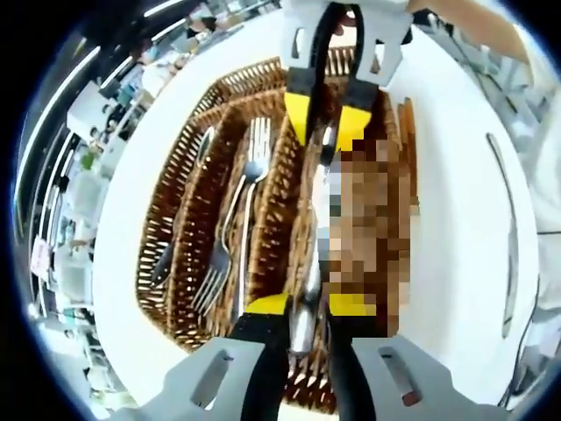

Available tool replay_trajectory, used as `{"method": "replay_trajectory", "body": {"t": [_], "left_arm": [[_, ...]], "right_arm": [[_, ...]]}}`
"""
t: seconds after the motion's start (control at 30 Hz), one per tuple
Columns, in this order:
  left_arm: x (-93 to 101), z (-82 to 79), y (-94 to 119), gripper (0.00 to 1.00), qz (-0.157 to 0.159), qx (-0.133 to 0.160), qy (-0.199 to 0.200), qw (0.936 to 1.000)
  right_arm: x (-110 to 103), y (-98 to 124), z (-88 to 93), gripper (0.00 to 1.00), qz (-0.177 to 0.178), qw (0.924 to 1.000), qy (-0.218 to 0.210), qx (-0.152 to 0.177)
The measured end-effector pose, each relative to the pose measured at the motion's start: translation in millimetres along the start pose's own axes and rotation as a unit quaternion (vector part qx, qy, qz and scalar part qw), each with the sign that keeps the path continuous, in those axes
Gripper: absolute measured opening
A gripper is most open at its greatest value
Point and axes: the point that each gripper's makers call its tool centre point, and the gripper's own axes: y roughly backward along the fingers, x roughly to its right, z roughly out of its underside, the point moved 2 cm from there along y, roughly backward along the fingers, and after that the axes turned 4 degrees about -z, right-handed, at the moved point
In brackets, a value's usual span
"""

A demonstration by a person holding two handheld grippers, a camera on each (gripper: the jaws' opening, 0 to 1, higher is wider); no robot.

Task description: Arrange the knives, forks, and spoons in their matching storage slots by inserting each utensil handle-first until every utensil is classified and aligned in the correct compartment

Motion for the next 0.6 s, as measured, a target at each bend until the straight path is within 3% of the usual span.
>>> {"method": "replay_trajectory", "body": {"t": [0.1, 0.17, 0.27, 0.33, 0.6], "left_arm": [[5.0, -5.4, 3.2, 0.12, 0.006, 0.011, 0.004, 0.9999], [-6.4, -7.7, 2.9, 0.12, -0.006, 0.028, 0.01, 0.9995], [-6.8, -3.7, 3.9, 0.12, 0.004, 0.026, 0.02, 0.9995], [-13.8, -7.0, 4.6, 0.13, -0.016, 0.036, 0.003, 0.9992], [-19.3, -14.7, 13.0, 0.19, -0.037, 0.087, 0.027, 0.9951]], "right_arm": [[1.3, 3.3, -1.2, 0.17, 0.002, 0.9999, -0.007, 0.008], [-1.5, 8.1, -2.4, 0.17, 0.007, 0.9998, -0.011, 0.016], [-4.0, 10.6, -7.3, 0.17, 0.002, 0.9993, -0.019, 0.033], [-5.5, 10.1, -8.3, 0.18, 0.004, 0.9993, -0.02, 0.033], [-2.8, 13.3, -18.6, 0.27, 0.012, 0.9977, -0.032, 0.059]]}}
